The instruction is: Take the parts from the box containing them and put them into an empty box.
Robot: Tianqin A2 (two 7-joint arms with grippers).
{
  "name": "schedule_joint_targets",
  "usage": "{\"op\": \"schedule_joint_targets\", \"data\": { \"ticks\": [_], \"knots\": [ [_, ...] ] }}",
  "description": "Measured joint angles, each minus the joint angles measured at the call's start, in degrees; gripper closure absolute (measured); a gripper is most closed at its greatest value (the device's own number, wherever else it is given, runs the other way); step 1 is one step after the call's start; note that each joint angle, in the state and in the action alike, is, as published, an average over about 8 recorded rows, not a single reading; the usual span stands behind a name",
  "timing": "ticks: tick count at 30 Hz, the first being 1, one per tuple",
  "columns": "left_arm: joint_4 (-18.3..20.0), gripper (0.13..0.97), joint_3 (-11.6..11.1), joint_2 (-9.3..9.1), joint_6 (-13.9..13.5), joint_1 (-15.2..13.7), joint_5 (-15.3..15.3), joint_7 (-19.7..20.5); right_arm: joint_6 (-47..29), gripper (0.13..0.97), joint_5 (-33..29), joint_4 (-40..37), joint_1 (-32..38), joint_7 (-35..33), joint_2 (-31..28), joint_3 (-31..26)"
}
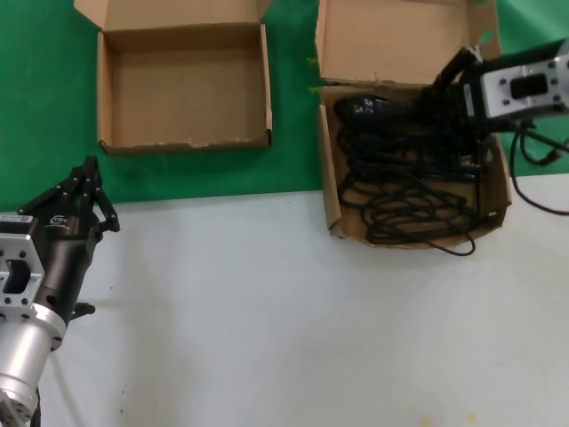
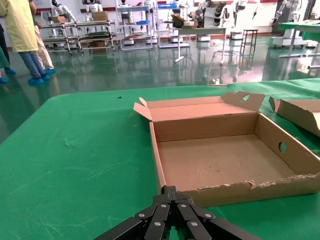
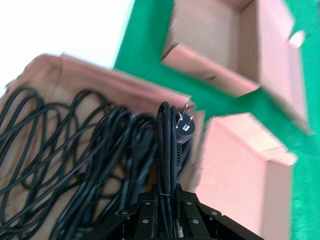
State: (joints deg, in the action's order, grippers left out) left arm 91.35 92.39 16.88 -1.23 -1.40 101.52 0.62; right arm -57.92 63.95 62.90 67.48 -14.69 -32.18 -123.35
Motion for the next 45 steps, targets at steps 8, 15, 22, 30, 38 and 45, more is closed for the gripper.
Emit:
{"op": "schedule_joint_targets", "data": {
  "ticks": [8, 15, 22, 30, 38, 45],
  "knots": [
    [0.0, 0.952, 0.0, 0.00, 0.0, 0.0, 0.0, 0.0, -1.8, 0.887, 0.0, 10.5, 2.0, 5.8, -0.9, 2.2],
    [0.0, 0.952, 0.0, 0.00, 0.0, 0.0, 0.0, 0.0, -0.3, 0.888, -0.3, 11.8, 6.5, 8.4, 5.2, 2.0],
    [0.0, 0.952, 0.0, 0.00, 0.0, 0.0, 0.0, 0.0, 5.2, 0.888, -0.2, 3.6, 9.1, 5.9, 15.0, 0.2],
    [0.0, 0.952, 0.0, 0.00, 0.0, 0.0, 0.0, 0.0, 13.7, 0.888, 2.8, -11.7, 10.1, -3.5, 25.1, -0.8],
    [0.0, 0.952, 0.0, 0.00, 0.0, 0.0, 0.0, 0.0, 21.0, 0.875, 14.5, -26.4, 11.7, -15.7, 30.7, -4.4],
    [0.0, 0.952, 0.0, 0.00, 0.0, 0.0, 0.0, 0.0, 25.1, 0.836, 28.7, -33.6, 13.0, -24.0, 31.9, -11.7]
  ]
}}
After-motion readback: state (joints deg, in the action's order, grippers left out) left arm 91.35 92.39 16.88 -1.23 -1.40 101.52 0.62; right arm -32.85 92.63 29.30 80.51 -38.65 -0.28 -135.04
